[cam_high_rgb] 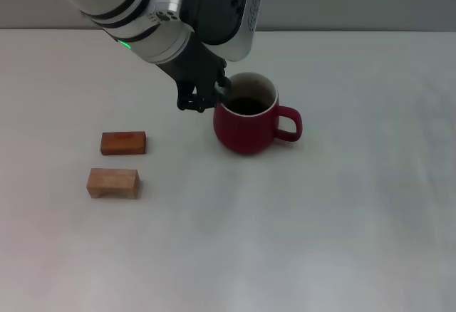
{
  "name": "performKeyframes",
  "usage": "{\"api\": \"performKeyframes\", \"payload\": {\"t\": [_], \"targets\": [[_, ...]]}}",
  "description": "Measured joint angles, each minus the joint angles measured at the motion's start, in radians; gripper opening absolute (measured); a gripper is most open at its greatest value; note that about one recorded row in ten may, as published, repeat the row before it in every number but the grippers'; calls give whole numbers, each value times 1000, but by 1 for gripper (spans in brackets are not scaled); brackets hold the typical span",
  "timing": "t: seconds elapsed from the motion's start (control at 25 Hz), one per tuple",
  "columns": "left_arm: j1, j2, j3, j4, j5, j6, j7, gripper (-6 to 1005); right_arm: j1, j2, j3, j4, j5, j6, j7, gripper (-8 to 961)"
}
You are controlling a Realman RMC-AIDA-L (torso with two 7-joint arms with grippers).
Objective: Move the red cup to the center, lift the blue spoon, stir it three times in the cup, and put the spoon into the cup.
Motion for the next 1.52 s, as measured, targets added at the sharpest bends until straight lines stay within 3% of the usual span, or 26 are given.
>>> {"api": "performKeyframes", "payload": {"t": [0.36,0.64,0.68,0.84,0.88,0.92,1.0,1.04,1.08,1.12,1.16,1.24,1.28,1.52], "targets": [[0,0,-5,3,1,-6,-14,236,-5,0,0,0,0,-2,0,39],[23,0,-109,58,-27,-40,-14,255,-5,0,0,-4,0,-1,0,39],[41,1,-169,76,-64,-60,-7,255,-6,0,1,-5,0,-1,0,39],[65,4,-270,85,-132,-85,13,255,-6,0,3,-7,0,-2,0,39],[81,5,-343,86,-174,-99,29,255,-5,0,4,-8,0,-2,0,39],[81,5,-343,86,-174,-99,29,255,-5,0,4,-8,0,-2,0,39],[108,6,-451,77,-254,-111,69,255,-2,0,4,-9,0,-2,0,39],[108,6,-451,77,-254,-111,69,255,-2,0,4,-9,0,-2,0,39],[132,7,-528,65,-322,-120,104,255,-1,-2,3,-9,0,-1,0,39],[132,7,-528,65,-322,-120,104,255,-1,-2,3,-9,0,-1,0,39],[156,9,-603,48,-392,-128,138,255,0,-5,2,-9,0,-1,0,39],[169,9,-642,37,-429,-133,157,255,0,-7,3,-9,0,-1,0,39],[192,13,-716,12,-504,-140,193,255,0,-9,3,-9,0,-1,0,39],[225,37,-872,-109,-648,-153,271,255,1,-13,6,-10,0,2,0,38]]}}
